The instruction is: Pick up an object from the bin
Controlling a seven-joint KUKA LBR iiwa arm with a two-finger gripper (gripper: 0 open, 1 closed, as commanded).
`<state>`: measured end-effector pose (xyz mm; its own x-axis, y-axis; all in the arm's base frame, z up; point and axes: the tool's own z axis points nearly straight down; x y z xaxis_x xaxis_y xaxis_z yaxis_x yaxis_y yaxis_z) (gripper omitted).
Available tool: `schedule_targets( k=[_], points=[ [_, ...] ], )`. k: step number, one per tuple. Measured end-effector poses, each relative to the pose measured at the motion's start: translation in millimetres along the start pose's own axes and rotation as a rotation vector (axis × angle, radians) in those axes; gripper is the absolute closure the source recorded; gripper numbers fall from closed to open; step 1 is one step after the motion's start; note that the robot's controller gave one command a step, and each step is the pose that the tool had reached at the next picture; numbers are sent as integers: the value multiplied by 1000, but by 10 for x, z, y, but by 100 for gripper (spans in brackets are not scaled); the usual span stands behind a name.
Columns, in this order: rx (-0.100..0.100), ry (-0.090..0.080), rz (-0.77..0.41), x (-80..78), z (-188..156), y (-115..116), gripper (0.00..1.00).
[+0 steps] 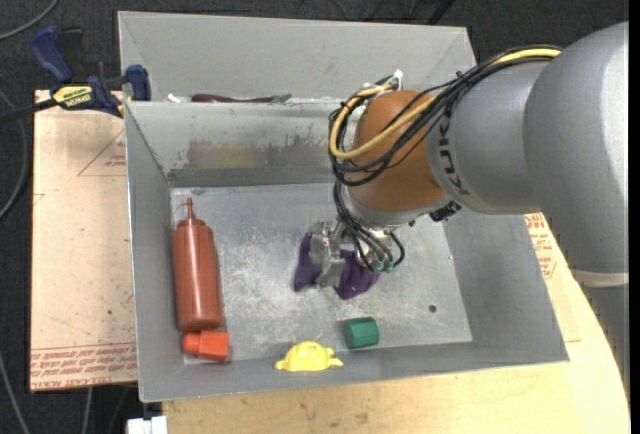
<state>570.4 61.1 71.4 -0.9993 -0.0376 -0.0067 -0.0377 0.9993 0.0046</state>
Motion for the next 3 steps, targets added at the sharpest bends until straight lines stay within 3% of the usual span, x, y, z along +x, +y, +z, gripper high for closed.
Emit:
schedule_targets(
  k=[1,2,3],
  points=[
    [-2,-1,-11,-49,2,-36,100],
    [-1,-5,-17,-9,-335,-78,0],
    [-1,-2,-17,-2,-319,-78,0]
  ],
)
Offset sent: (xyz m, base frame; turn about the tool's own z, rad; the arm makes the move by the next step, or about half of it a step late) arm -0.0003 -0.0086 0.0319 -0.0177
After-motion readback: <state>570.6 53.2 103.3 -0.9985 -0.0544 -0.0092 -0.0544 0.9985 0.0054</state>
